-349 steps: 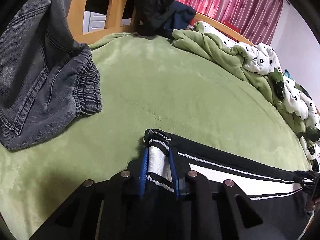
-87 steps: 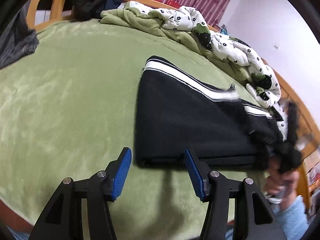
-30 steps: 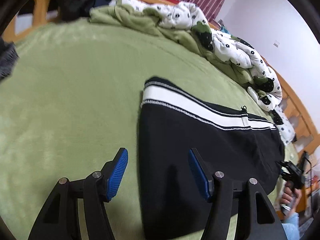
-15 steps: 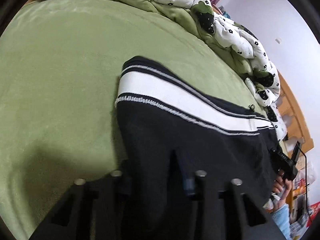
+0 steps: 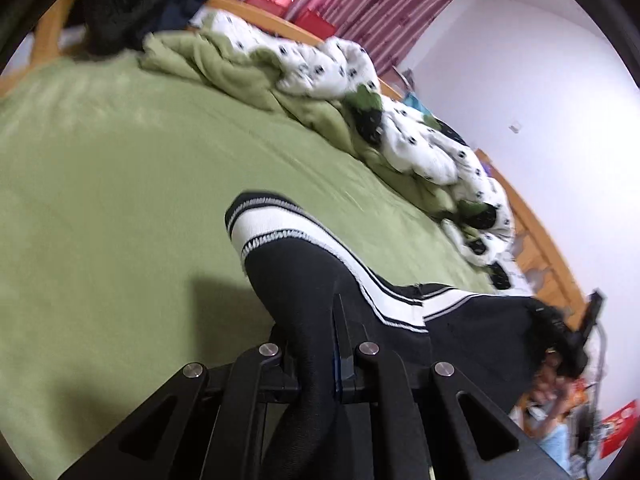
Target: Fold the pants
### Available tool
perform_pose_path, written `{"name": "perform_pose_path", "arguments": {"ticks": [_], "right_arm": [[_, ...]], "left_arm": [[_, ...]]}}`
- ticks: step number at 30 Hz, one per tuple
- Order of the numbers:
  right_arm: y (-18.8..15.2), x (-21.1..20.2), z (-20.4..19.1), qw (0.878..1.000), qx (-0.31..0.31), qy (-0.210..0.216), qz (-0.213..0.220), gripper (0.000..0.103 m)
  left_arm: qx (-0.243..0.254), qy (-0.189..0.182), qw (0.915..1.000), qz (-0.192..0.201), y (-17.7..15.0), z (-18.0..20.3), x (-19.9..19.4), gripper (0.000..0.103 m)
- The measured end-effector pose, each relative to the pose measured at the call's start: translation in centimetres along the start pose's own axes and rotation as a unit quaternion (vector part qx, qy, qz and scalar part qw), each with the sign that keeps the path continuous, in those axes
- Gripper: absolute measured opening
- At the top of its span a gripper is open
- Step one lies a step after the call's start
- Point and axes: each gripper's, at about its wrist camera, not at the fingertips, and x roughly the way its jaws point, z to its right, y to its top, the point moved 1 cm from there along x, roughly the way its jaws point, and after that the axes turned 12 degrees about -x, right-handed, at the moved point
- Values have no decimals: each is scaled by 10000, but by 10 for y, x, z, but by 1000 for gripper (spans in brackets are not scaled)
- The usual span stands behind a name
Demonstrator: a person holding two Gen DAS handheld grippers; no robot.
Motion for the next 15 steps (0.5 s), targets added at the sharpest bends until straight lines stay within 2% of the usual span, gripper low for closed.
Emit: {"name": "perform_pose_path", "arguments": {"ticks": [3,6,9,10,13,14,15], "right_arm": [[3,-5,-39,9986,-159,480,120,15],[-8,3,-70,9956,-324,877,3,15],[-38,33,-99,9911,-532,1141,-420,15],[-50,44,-105,9900,-589,1132,-603,15],[-79,56,-110,9894,-904,830,-782,17],[-86,56,-109,9876,-1067,779,-850,17],[-91,55,-106,9859,-1107,862,-907,18]], "left_arm": [[98,405,9988,270,21,-25,-30,9],[-52,806,9959,402,38,-64,-50,10],[-253,1203,9918,340,40,-104,-50,11],[-330,1388,9896,207,36,-119,-42,11],[-481,1785,9827,60,21,-150,-27,23],[-520,1807,9821,62,13,-159,-25,28],[-547,1812,9819,72,9,-162,-26,38]]}}
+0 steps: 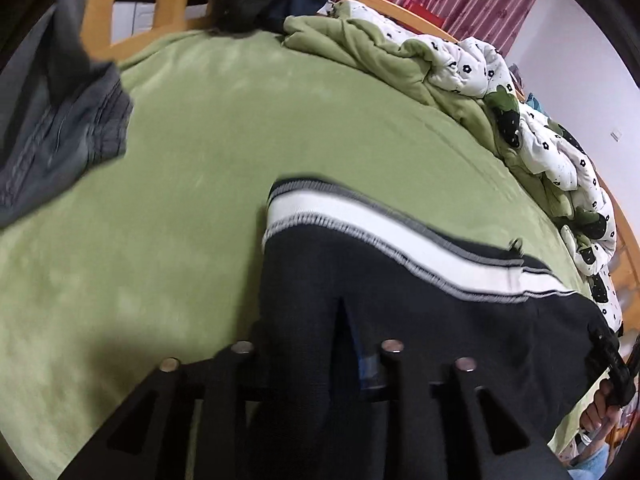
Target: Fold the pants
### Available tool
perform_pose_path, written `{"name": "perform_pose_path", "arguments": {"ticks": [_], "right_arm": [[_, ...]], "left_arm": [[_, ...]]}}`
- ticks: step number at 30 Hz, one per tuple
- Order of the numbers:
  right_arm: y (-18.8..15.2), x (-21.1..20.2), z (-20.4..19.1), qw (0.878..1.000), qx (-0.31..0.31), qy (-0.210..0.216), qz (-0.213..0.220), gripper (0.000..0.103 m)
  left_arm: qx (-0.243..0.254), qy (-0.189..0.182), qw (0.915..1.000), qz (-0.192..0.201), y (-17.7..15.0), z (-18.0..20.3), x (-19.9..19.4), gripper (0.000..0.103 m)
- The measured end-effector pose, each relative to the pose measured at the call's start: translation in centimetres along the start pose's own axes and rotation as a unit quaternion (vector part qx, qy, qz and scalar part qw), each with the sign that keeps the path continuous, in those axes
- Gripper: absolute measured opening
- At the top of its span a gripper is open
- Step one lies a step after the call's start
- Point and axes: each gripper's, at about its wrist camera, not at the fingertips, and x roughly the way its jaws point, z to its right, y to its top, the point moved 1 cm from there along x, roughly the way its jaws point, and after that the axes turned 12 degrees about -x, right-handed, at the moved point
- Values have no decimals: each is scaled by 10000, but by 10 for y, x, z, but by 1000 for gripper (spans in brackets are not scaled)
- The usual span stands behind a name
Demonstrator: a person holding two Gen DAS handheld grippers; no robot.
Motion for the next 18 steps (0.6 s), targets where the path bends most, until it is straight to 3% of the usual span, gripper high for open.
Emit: {"name": "perform_pose_path", "arguments": {"ticks": [2,4,6,8,9,13,18], "right_arm": [[-15,-7,9,9989,11,414,-199,22],[-34,-28,19,9977,-22,611,-285,26],[-49,-49,23,9974,-114,674,-217,37],[-68,-76,35,9988,-145,458,-95,53],[-73,-81,38,9991,-138,386,-45,56],[-89,-77,72,9996,211,-62,-202,56],[-88,-35,96,9929,1075,352,-357,57]], "left_arm": [[-46,98,9999,91,-9,-8,-8,48],[10,172,9996,226,-21,-8,-21,50],[101,305,9988,356,-39,-5,-39,51],[269,333,9978,505,-57,0,-54,57],[381,396,9965,622,-66,4,-61,58],[708,262,9936,841,-88,29,-78,58],[1145,261,9876,1046,-101,67,-82,59]]}}
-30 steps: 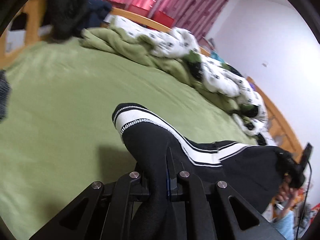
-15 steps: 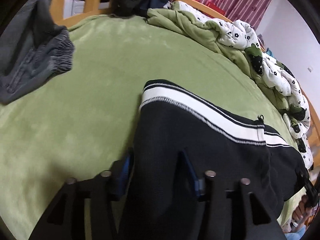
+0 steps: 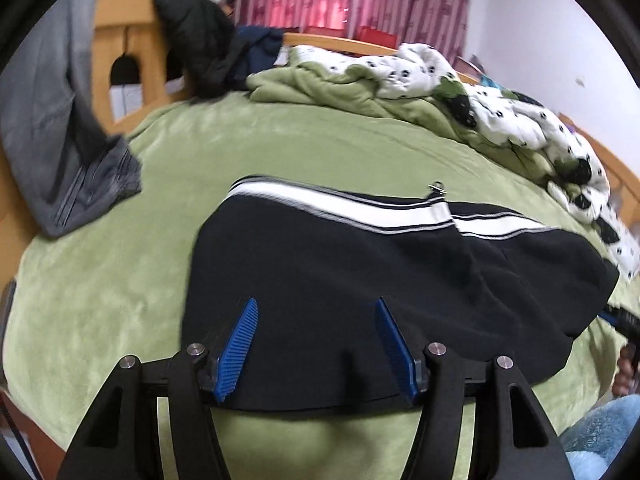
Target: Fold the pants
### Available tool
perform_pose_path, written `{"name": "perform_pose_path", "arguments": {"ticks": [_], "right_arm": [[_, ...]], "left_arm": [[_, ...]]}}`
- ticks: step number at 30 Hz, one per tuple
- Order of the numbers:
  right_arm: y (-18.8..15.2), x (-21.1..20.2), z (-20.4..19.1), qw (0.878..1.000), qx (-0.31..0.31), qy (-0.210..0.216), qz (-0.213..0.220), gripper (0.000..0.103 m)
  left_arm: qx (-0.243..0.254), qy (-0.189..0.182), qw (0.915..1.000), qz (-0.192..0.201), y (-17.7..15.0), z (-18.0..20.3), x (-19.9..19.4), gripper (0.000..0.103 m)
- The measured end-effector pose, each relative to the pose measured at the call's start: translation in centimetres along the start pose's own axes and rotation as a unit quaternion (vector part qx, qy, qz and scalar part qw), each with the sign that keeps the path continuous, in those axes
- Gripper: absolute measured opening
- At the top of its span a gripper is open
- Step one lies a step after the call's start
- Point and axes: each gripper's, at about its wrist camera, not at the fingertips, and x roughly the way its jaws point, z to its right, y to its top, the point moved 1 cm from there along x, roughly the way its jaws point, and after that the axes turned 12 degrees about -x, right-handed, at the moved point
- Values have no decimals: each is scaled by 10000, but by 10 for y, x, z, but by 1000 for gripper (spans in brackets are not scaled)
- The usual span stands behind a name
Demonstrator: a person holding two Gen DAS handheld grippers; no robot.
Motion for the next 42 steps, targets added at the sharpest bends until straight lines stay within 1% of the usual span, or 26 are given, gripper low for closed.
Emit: {"name": "perform_pose_path", "arguments": {"ticks": [2,4,5,7,9,10,12,13,14,15,17,18,20,21,22,24,25,28,31,32,34,37,38,39,41,42], "right_arm": [[5,11,-1,9995,130,293,68,58],[11,23,-6,9992,127,363,101,61],[13,30,-9,9989,62,456,61,67],[15,39,-16,9981,-44,618,-29,69],[18,42,-25,9979,-244,602,19,67],[20,43,-30,9980,-440,452,72,64],[22,43,-32,9972,-641,358,102,53],[24,40,-29,9964,-747,379,157,52],[26,36,-27,9958,-830,311,230,48],[30,27,-25,9934,-1075,111,389,46],[40,9,-21,9853,-1506,-316,745,45],[47,-2,-22,9722,-2017,-639,1003,45],[56,-11,-23,9512,-2543,-1271,1200,45],[60,-13,-21,9443,-2737,-1366,1215,45],[64,-15,-16,9440,-2748,-1366,1210,45],[64,-8,-10,9508,-2649,-1293,953,46],[57,-1,-7,9512,-2665,-1364,746,47],[36,6,1,9570,-2554,-1317,395,59],[12,-7,9,9667,-2294,-1132,102,63],[6,-14,11,9693,-2164,-1167,-11,63],[-3,-28,13,9726,-1931,-1294,-36,63],[-8,-48,17,9911,-1143,-677,-71,63],[-9,-52,17,9961,-760,-443,-59,65],[-10,-53,16,9980,-553,-291,-68,70],[-10,-48,11,9998,1,146,-94,73],[-10,-43,5,9997,102,205,-104,73]], "left_arm": [[92,-14,10000,-4,0,12,4,60],[50,-89,9999,-101,0,19,11,60],[-42,-165,9997,-189,1,20,16,60],[-311,-377,9980,-402,0,22,27,60],[-552,-484,9960,-518,-1,21,35,60],[-682,-496,9949,-553,-3,21,41,60],[-823,-459,9936,-626,-5,20,47,60],[-853,-459,9932,-646,-7,20,49,60],[-880,-467,9928,-662,-9,21,49,60],[-878,-489,9927,-664,-11,20,49,60],[-839,-547,9927,-672,-11,19,47,60],[-816,-571,9928,-667,-10,18,45,60],[-745,-604,9936,-605,-7,16,42,60],[-725,-612,9938,-577,-6,15,41,60],[-719,-631,9939,-548,-5,14,41,60],[-763,-646,9935,-551,-4,13,43,60],[-818,-637,9929,-583,-4,12,46,60],[-956,-570,9907,-788,-5,10,56,60],[-932,-600,9897,-909,-6,6,59,60],[-919,-629,9898,-893,-6,6,58,60],[-878,-736,9897,-863,-7,5,53,60],[-932,-959,9870,-896,-9,5,49,60],[-953,-1011,9860,-917,-10,6,49,60],[-972,-1056,9853,-928,-12,6,48,60],[-980,-1137,9842,-943,-14,8,47,60],[-985,-1176,9836,-946,-15,8,45,60]]}}
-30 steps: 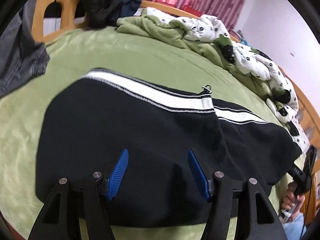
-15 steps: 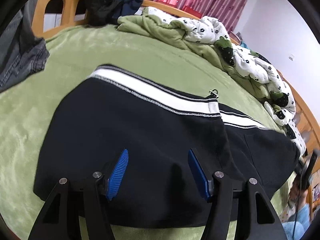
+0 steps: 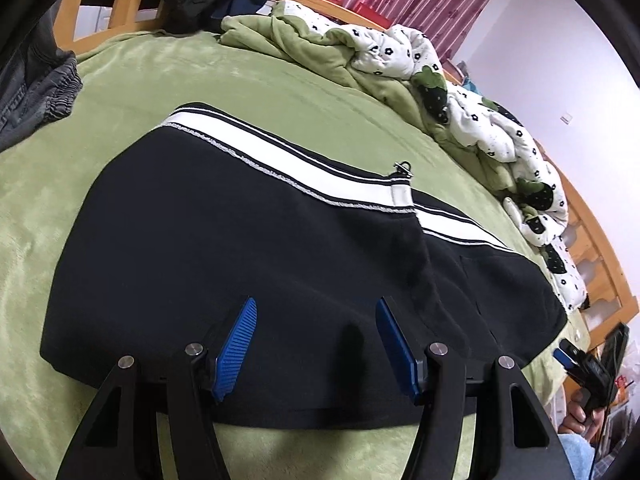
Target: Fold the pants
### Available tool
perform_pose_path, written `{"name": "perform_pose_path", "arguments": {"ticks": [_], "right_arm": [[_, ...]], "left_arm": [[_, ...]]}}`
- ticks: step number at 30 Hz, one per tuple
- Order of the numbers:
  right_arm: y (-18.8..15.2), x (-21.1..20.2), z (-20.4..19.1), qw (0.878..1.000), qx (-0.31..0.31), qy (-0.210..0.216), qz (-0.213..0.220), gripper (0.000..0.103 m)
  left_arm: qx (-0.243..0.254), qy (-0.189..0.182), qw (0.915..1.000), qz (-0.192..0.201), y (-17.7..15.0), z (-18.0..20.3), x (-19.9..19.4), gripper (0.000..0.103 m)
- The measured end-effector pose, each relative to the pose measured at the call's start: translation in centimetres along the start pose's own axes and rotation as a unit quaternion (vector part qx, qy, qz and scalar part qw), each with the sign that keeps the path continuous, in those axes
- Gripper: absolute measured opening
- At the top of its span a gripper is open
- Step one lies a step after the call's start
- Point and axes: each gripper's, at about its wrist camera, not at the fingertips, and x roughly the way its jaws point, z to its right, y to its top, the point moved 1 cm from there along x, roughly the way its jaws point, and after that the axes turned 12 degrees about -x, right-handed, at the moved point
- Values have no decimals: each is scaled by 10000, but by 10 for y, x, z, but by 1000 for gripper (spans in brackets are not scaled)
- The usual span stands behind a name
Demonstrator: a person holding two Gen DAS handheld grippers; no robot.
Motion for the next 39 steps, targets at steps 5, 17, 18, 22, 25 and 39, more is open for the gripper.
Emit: {"name": "perform_pose_path", "arguments": {"ticks": [5,17,18,22,25,39], "right_arm": [[9,30,-8,9965,810,135,153,73],[68,68,21,9775,1999,-29,665,53],[82,59,11,9854,1482,-128,823,50],[99,34,-40,9843,-663,-687,1487,50],[85,63,-21,9910,-642,-975,650,65],[50,-2,-15,9849,-417,-1383,953,67]], "left_arm": [[-4,-126,9999,-23,-1,-6,-8,60],[240,-17,9995,219,7,-18,-16,60],[259,-25,9994,222,6,-18,-17,60],[345,-27,9991,233,5,-20,-20,60],[365,-30,9990,258,4,-20,-19,60],[609,423,9959,528,2,-18,-33,60]]}}
